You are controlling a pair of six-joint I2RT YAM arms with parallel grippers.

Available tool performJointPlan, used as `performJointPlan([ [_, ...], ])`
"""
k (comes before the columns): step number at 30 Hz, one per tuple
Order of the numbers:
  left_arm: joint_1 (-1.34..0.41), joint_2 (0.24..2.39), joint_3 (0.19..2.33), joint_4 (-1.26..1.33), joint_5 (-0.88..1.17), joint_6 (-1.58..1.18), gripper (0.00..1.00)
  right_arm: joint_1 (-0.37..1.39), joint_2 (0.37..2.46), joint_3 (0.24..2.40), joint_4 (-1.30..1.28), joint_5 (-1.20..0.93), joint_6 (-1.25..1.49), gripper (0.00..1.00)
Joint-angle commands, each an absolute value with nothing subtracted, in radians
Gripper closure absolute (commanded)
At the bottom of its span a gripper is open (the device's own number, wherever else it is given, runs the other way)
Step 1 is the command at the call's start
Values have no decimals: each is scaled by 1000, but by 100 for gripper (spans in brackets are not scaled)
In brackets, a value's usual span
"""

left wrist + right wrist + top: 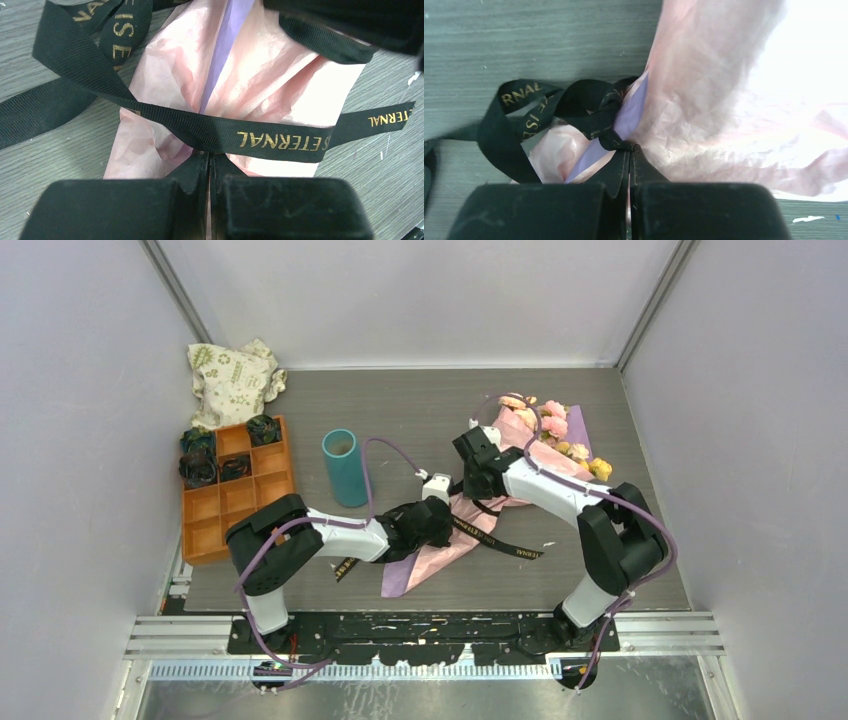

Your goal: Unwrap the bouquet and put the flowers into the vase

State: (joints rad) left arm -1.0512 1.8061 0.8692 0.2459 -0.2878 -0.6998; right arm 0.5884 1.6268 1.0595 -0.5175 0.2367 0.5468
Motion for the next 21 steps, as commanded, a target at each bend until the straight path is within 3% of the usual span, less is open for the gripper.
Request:
performJointPlan([
  [1, -1048, 1852, 839, 126, -286, -693, 99, 594, 1551, 1138, -556, 340, 529, 99],
  [21, -1047, 1867, 848, 129, -275, -692, 99, 595, 1185, 1549, -830, 537, 478, 99],
])
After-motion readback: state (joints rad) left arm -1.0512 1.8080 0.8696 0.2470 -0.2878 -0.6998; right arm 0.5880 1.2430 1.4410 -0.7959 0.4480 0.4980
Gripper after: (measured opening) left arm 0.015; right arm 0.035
